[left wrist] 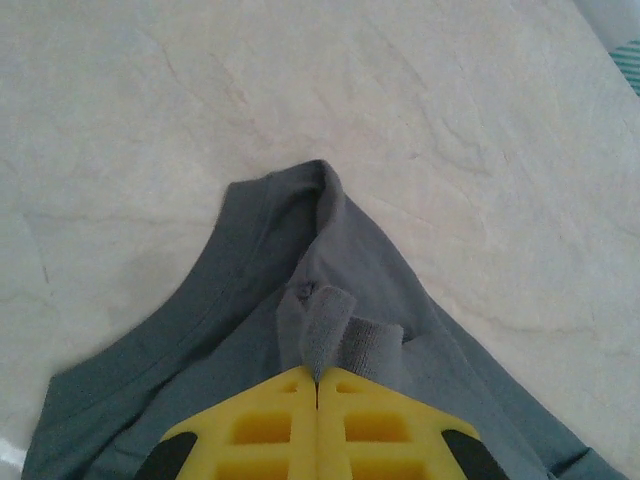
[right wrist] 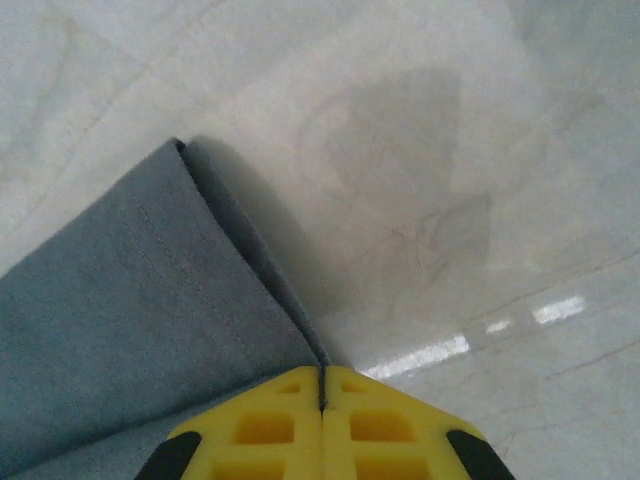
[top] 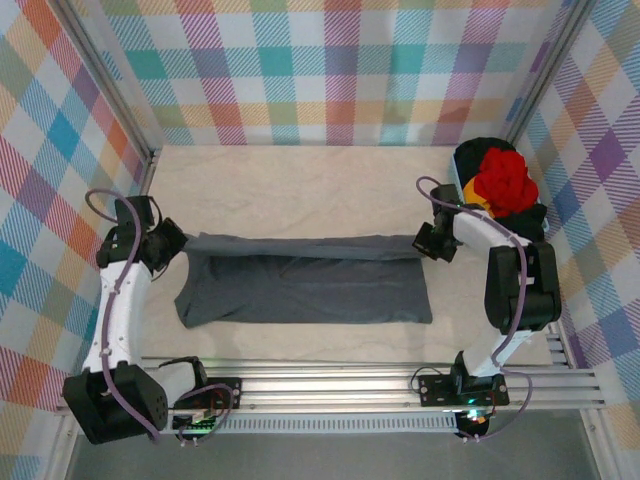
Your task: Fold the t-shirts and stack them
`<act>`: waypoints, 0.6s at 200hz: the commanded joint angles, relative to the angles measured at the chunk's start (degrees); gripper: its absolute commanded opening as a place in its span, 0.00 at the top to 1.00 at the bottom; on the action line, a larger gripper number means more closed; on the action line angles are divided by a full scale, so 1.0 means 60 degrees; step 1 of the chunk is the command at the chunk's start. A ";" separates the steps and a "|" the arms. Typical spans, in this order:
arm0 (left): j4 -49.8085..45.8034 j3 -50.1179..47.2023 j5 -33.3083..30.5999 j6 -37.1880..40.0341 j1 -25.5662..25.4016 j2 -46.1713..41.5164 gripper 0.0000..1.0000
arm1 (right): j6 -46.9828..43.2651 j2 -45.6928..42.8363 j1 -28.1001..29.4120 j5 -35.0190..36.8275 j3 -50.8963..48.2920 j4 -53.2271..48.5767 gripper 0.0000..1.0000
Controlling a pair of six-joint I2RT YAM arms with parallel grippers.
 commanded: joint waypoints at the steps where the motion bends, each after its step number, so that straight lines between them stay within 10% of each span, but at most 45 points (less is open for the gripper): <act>1: -0.0565 -0.0558 -0.0571 -0.0553 0.0133 -0.0808 1.00 | -0.0143 -0.0503 0.0026 -0.0164 -0.0161 -0.0258 1.00; 120: -0.0981 -0.2607 -0.1096 -0.2047 0.0122 -0.2217 1.00 | 0.0288 -0.1161 0.0072 -0.0136 -0.1316 -0.0272 1.00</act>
